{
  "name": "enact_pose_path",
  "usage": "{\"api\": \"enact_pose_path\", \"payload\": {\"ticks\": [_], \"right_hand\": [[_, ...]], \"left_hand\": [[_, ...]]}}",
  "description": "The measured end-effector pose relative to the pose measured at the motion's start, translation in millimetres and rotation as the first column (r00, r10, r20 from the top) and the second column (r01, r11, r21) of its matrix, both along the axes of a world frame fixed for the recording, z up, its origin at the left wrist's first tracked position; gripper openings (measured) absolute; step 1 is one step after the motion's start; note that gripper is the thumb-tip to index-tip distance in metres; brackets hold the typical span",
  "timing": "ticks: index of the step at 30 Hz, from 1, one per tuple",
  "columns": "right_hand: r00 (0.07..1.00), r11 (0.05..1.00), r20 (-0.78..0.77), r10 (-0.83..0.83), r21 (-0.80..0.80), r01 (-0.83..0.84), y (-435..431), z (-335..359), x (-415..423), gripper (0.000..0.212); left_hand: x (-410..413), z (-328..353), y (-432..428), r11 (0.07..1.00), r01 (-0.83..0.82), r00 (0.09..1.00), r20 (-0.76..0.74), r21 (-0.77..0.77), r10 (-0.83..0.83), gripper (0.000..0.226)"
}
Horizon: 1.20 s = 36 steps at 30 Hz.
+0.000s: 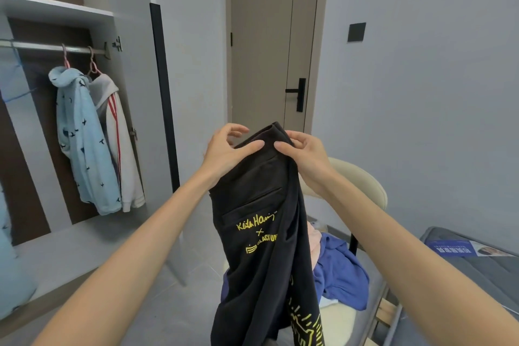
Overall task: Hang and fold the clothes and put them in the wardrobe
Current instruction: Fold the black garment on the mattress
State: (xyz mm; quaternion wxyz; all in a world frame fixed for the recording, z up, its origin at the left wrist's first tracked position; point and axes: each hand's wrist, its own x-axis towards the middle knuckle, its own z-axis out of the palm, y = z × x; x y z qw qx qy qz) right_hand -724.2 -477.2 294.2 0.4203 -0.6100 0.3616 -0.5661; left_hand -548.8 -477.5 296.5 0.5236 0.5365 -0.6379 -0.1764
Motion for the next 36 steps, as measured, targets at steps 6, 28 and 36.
{"api": "enact_pose_path", "payload": {"ticks": [6, 28, 36], "right_hand": [[0.990, 0.997, 0.120, 0.071, -0.009, -0.071, -3.8, 32.3, -6.4, 0.033], [0.891, 0.892, -0.032, -0.452, 0.001, 0.452, -32.7, 35.2, -81.6, 0.010], [0.806, 0.805, 0.025, -0.591, -0.048, 0.591, -20.0, 41.4, -152.8, 0.013]], "left_hand": [[20.4, -23.8, -2.2, 0.932, 0.117, 0.950, -0.312, 0.343, -0.004, 0.110], [-42.0, 37.8, 13.4, 0.931, 0.353, 0.924, -0.192, 0.092, -0.331, 0.008], [-123.1, 21.5, -2.7, 0.890, 0.428, 0.858, -0.381, 0.156, -0.346, 0.024]]}}
